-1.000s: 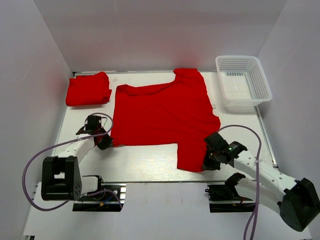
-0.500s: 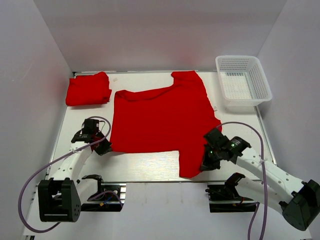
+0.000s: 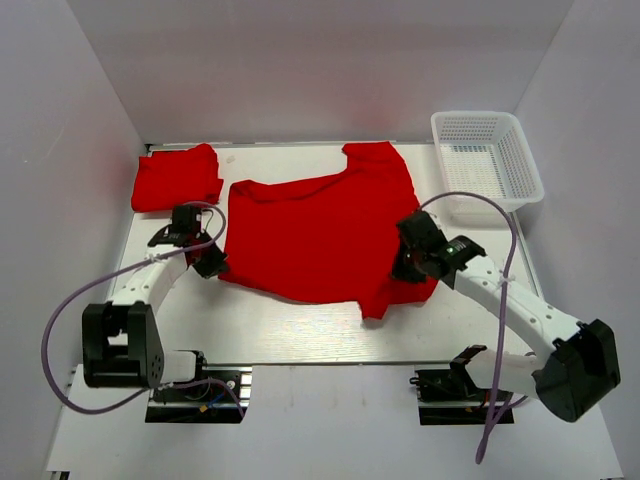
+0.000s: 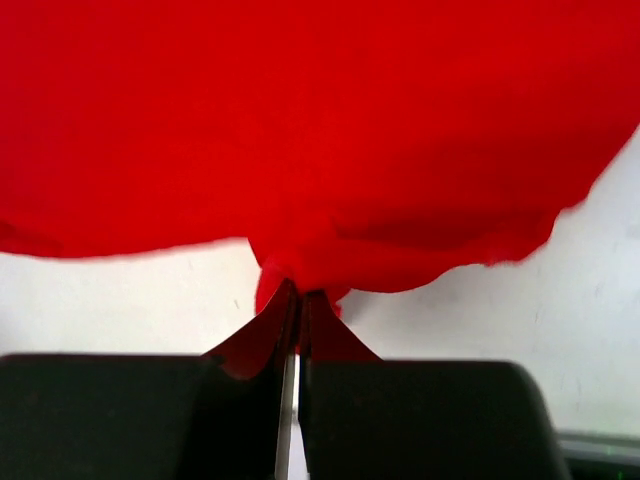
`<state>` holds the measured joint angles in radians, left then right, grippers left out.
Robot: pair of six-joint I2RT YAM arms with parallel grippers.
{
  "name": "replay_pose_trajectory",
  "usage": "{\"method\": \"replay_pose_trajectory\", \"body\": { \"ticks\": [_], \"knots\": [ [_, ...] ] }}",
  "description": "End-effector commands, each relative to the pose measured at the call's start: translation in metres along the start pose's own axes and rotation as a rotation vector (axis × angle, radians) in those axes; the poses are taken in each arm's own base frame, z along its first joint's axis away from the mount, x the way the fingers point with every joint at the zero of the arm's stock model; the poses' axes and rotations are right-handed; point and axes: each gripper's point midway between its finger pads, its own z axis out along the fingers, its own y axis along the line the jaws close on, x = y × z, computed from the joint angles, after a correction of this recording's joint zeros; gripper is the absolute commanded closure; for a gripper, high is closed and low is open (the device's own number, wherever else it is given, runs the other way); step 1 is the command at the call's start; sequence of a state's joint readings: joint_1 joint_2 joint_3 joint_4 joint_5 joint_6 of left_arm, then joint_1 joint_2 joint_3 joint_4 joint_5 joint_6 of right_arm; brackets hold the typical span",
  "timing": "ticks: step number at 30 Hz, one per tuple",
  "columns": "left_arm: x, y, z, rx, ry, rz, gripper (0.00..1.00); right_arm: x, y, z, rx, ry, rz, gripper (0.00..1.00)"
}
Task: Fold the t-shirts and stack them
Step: Grap the side of the flattened tshirt closest away from the robot with both arms, then fold the flattened tshirt in 1/3 of the way
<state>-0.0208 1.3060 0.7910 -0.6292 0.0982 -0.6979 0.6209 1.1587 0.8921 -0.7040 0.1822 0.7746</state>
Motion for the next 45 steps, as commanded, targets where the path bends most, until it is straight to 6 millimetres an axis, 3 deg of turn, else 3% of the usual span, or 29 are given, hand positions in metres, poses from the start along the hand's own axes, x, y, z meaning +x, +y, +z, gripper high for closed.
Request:
{"method": "replay_pose_trajectory", "body": {
  "ticks": [1,10,15,21,29,38,42,45],
  "knots": [
    [-0.024,-0.023,0.002,0.048,-0.032,-0.005,1.0,-0.06,0.021,-0.004,-0.05,-0.174,-0.011,1.0],
    [-0.056,-0.033,0.015,0.002,-0.059,-0.025,1.0,-0.128,0.024,0.006,-0.027,-0.272,-0.009,1.0],
    [-0.081,-0.046,0.014,0.0,-0.109,-0.023,1.0,-0.153,0.023,0.013,-0.02,-0.285,-0.009,1.0],
    [-0.099,-0.055,0.022,-0.013,-0.122,-0.024,1.0,-0.174,0.023,0.022,-0.044,-0.297,-0.017,1.0],
    [-0.112,-0.043,0.024,-0.088,-0.159,-0.026,1.0,-0.199,0.021,0.024,-0.044,-0.351,-0.097,1.0],
    [-0.113,-0.043,0.029,-0.083,-0.165,-0.026,1.0,-0.216,0.016,0.039,-0.03,-0.343,-0.127,1.0],
    [-0.111,-0.049,0.042,-0.049,-0.142,-0.014,1.0,-0.224,0.015,0.049,-0.037,-0.352,-0.141,1.0],
    [-0.109,-0.047,0.055,-0.052,-0.124,-0.014,1.0,-0.226,0.013,0.067,-0.019,-0.323,-0.162,1.0]
  ]
}}
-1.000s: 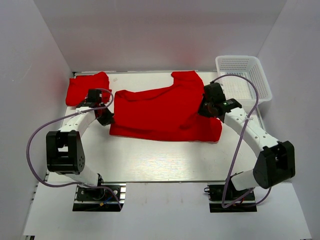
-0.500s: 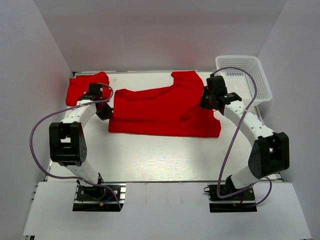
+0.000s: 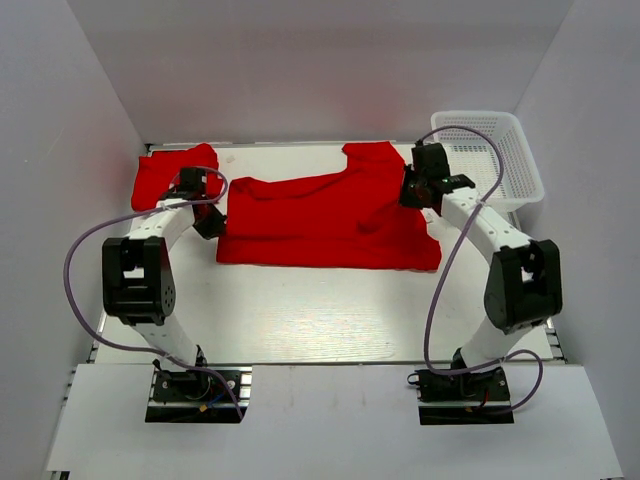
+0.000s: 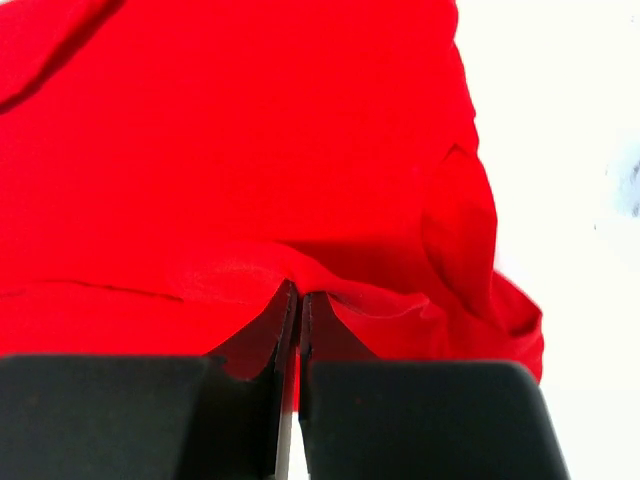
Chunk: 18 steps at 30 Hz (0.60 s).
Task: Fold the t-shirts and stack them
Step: Fold the flattened tshirt in 1/3 of the way
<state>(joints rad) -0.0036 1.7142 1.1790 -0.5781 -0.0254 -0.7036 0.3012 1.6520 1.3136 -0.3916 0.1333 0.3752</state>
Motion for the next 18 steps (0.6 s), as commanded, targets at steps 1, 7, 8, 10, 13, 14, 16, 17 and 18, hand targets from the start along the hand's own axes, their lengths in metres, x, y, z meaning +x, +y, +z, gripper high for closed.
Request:
{"method": "replay_pose_trajectory", "body": {
  "ticks": [1,7,8,10,13,14,16,17,18],
  "knots": [
    [-0.01,-0.003,0.008,0.001,-0.021,0.004,1.0,-0.027,0.005,0.017,-0.016,-0.049,-0.04,1.0],
    [-0.01,-0.001,0.021,-0.015,-0.016,0.004,0.3,-0.03,0.005,0.058,-0.007,-0.004,-0.064,0.99],
    [-0.014,-0.005,0.019,-0.007,-0.025,0.004,0.2,-0.027,0.004,0.065,0.003,0.005,-0.072,0.91],
    [-0.016,-0.003,0.014,-0.02,-0.028,0.004,0.01,-0.042,0.003,0.07,0.025,-0.022,-0.079,0.8],
    [-0.03,-0.01,0.004,-0.017,-0.067,0.017,0.01,-0.049,0.017,0.073,-0.036,0.015,-0.123,0.37],
    [-0.034,-0.01,0.0,-0.017,-0.084,0.026,0.01,-0.053,0.023,0.073,-0.056,0.016,-0.145,0.1],
    [-0.041,-0.015,-0.01,-0.001,-0.104,0.036,0.01,-0.044,0.027,0.07,-0.083,0.056,-0.161,0.1],
    [-0.043,-0.016,-0.014,0.006,-0.114,0.045,0.01,-0.037,0.036,0.063,-0.134,0.073,-0.17,0.1],
    [-0.047,-0.018,-0.019,0.012,-0.122,0.057,0.01,-0.038,0.038,0.062,-0.152,0.065,-0.171,0.1]
  ]
}}
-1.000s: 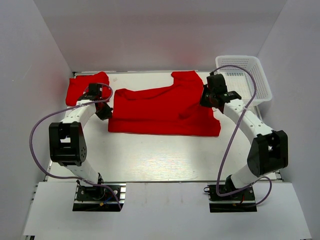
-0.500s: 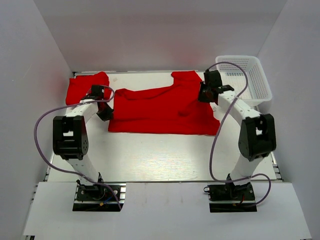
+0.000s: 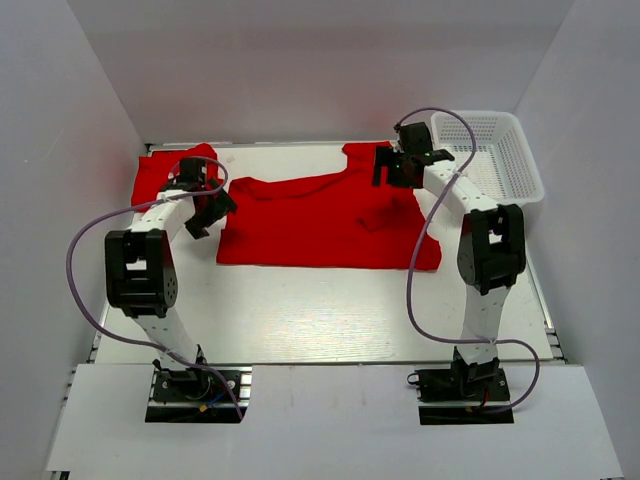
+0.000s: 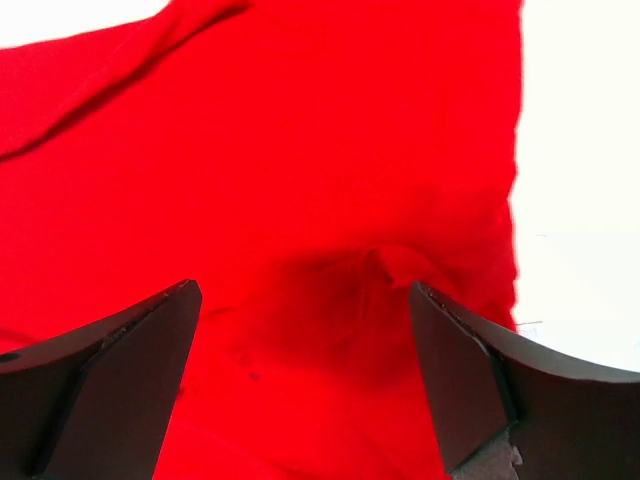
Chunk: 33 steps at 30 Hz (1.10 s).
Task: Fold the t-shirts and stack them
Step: Fold the flattened tshirt in 1/3 of the way
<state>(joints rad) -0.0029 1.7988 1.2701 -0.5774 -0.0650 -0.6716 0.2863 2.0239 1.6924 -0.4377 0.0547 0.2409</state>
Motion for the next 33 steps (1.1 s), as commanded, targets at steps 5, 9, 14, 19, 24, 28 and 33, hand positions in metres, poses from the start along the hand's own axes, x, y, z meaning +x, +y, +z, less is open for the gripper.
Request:
{"method": "replay_pose_trajectory", "body": {
  "ticks": [5,9,14,19,24,28,33],
  "knots": [
    [-0.026,-0.02,-0.045,0.081,-0.078,0.081,0.01,0.025,0.032,-0.038,-0.201,0.047,-0.037,0.1],
    [-0.011,-0.038,-0.049,0.21,-0.051,0.126,0.01,0.054,0.038,-0.045,-0.251,0.088,-0.005,0.1],
    [0.023,-0.05,-0.043,0.333,0.025,0.162,0.01,0.098,0.044,-0.044,-0.321,0.153,0.052,0.1],
    [0.049,-0.052,-0.022,0.323,0.107,0.185,0.01,0.103,0.058,-0.032,-0.392,0.15,0.091,0.1],
    [0.062,-0.061,-0.017,0.344,0.123,0.212,0.01,0.099,0.062,-0.023,-0.404,0.13,0.112,0.1],
    [0.07,-0.05,-0.004,0.3,0.146,0.218,0.01,0.105,0.064,-0.011,-0.406,0.159,0.134,0.1],
    [0.083,-0.037,0.006,0.263,0.18,0.216,0.01,0.11,0.061,-0.011,-0.395,0.158,0.135,0.1]
  ]
}}
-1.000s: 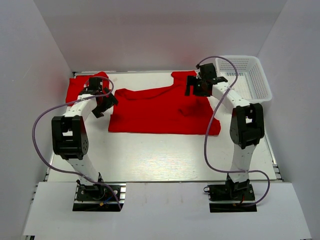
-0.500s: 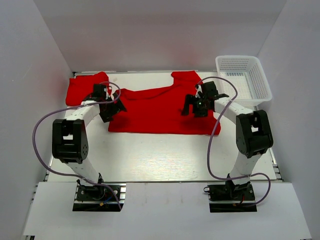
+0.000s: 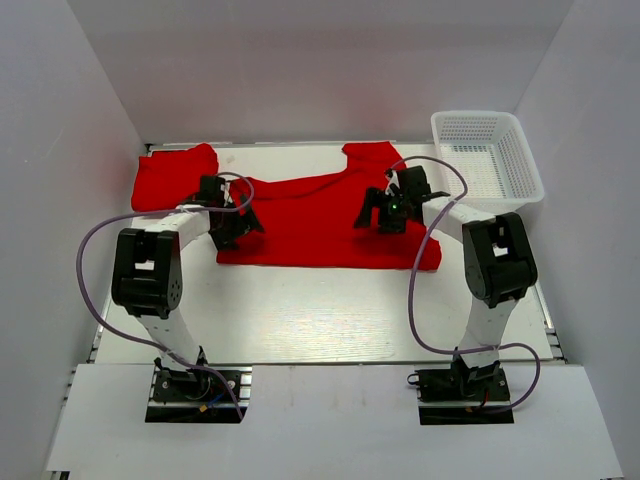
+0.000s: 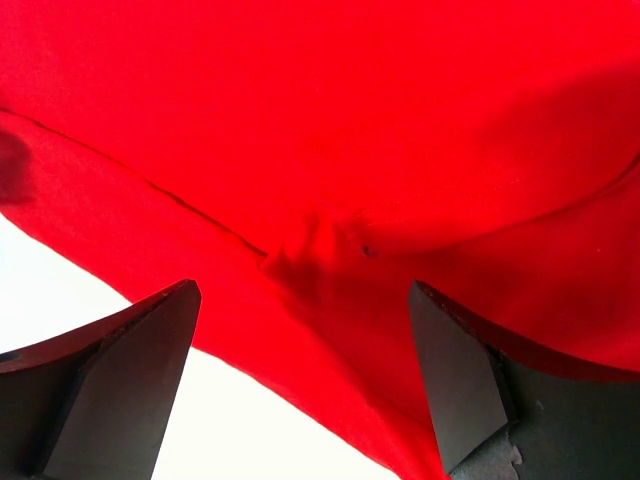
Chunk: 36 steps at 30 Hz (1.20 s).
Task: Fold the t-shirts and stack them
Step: Fold the flattened tshirt in 1/3 of the way
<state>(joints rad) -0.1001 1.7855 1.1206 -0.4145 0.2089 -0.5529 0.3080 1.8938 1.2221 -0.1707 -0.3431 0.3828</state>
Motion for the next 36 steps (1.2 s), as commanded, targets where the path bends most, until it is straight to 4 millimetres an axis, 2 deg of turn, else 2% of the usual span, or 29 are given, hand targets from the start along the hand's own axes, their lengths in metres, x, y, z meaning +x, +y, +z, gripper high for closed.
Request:
{"method": "replay_pose_trajectory", "body": {
  "ticks": [1,8,10,13,17,18,21,28,31,33,34,36],
  "knots": [
    [0.005,0.006,0.004,-0.007,0.005,0.011,0.01,-0.006,0.005,0.0,-0.015,-0.035,-0.017,0.1],
    [0.021,0.017,0.012,-0.033,0.047,0.001,0.01,0.0,-0.001,0.011,-0.015,-0.023,0.002,0.1],
    [0.024,0.022,0.013,-0.047,0.051,-0.001,0.01,-0.007,-0.004,0.009,-0.008,-0.047,0.006,0.1],
    [0.031,0.026,0.014,-0.057,0.066,-0.005,0.01,-0.005,-0.002,0.014,-0.007,-0.049,0.006,0.1],
    [0.034,0.028,0.015,-0.062,0.074,-0.007,0.01,-0.005,-0.005,0.016,-0.003,-0.048,0.01,0.1],
    [0.034,0.03,0.015,-0.071,0.068,-0.006,0.01,0.0,-0.009,0.018,0.004,-0.038,0.025,0.1],
    [0.033,0.032,0.015,-0.079,0.064,-0.006,0.01,-0.004,-0.007,0.02,-0.01,-0.08,0.02,0.1],
    [0.033,0.032,0.015,-0.079,0.064,-0.006,0.01,-0.051,0.012,0.021,-0.079,-0.274,0.029,0.1],
    [0.036,0.035,0.016,-0.091,0.067,-0.007,0.01,-0.089,0.019,0.016,-0.083,-0.397,0.019,0.1],
    [0.037,0.038,0.015,-0.105,0.071,-0.009,0.01,-0.1,0.018,0.018,-0.067,-0.416,0.018,0.1],
    [0.036,0.04,0.015,-0.114,0.066,-0.008,0.01,-0.117,0.022,0.019,-0.066,-0.445,0.009,0.1],
    [0.038,0.041,0.015,-0.119,0.073,-0.01,0.01,-0.124,0.023,0.022,-0.07,-0.459,-0.002,0.1]
  ]
}}
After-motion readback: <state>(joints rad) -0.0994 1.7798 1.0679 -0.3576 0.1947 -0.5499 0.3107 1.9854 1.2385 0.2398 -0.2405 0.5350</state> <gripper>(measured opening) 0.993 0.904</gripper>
